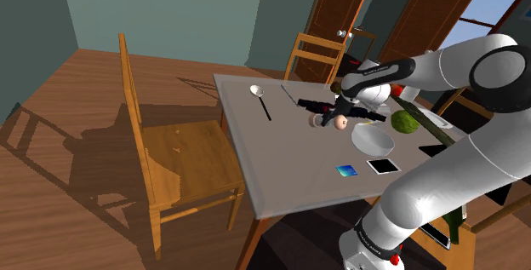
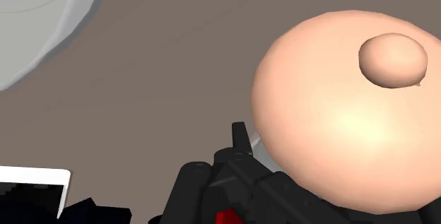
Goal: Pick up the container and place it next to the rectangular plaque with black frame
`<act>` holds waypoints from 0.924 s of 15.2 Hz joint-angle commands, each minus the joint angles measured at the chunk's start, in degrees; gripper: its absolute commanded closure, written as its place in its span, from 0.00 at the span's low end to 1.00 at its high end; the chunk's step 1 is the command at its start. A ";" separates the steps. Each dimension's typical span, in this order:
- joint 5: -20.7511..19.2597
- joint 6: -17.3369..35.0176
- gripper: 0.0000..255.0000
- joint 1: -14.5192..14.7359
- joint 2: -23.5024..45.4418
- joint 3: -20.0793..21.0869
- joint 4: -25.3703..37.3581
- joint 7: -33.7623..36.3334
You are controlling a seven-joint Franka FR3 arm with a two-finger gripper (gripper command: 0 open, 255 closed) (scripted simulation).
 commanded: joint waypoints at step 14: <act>-3.37 -12.76 1.00 -1.26 -6.60 2.17 6.69 3.56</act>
